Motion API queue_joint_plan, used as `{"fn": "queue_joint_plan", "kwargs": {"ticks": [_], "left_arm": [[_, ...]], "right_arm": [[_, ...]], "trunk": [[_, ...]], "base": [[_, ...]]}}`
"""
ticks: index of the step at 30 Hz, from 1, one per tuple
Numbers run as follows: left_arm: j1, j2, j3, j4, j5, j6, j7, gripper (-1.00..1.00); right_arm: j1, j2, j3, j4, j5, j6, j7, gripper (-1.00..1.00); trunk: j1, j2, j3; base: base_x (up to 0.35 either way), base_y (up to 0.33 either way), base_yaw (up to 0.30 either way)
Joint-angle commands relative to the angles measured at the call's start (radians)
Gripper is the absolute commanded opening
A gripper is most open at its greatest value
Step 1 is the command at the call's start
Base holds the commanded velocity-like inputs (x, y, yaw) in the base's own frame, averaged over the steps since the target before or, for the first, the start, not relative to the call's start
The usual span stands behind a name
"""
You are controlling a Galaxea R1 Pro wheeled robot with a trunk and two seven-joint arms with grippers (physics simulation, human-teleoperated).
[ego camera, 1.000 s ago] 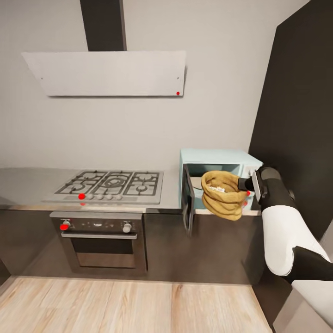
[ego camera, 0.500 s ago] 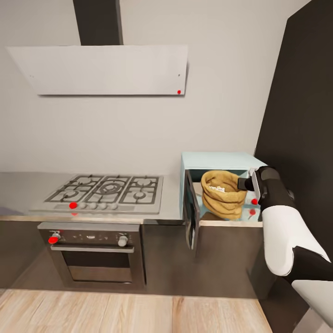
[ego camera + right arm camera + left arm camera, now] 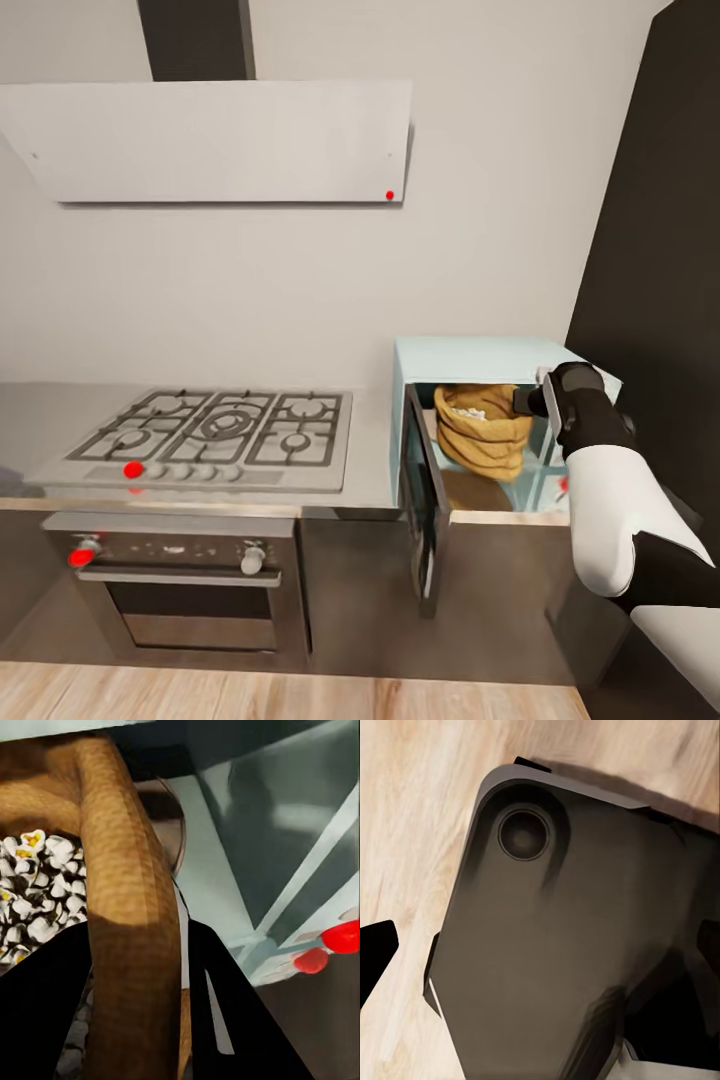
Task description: In the kitchen, take the popcorn bag from the countertop, put it into the microwave, and heat it until the popcorn is cooked so the cooked popcorn ends up inside the bag.
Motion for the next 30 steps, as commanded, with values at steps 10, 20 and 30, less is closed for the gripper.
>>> {"fn": "queue_joint_plan", "kwargs": {"ticks": [10, 20, 30], "left_arm": [[0.0, 0.0, 0.009, 0.0, -0.001, -0.002, 0.001, 1.0], [0.0, -0.001, 0.007, 0.0, -0.001, -0.001, 0.001, 1.0], [0.0, -0.001, 0.008, 0.0, -0.001, -0.002, 0.001, 1.0]], "right_arm": [[-0.001, 0.01, -0.003, 0.061, -0.005, -0.044, 0.006, -1.0], [-0.001, 0.006, -0.003, 0.072, -0.003, -0.051, 0.007, -1.0], [-0.001, 0.002, -0.002, 0.072, 0.001, -0.049, 0.0, -1.0]], "trunk": [[0.0, -0.001, -0.001], [0.0, -0.001, -0.001], [0.0, -0.001, -0.001]], "base": [[0.035, 0.0, 0.0], [0.116, 0.0, 0.0], [0.04, 0.0, 0.0]]}}
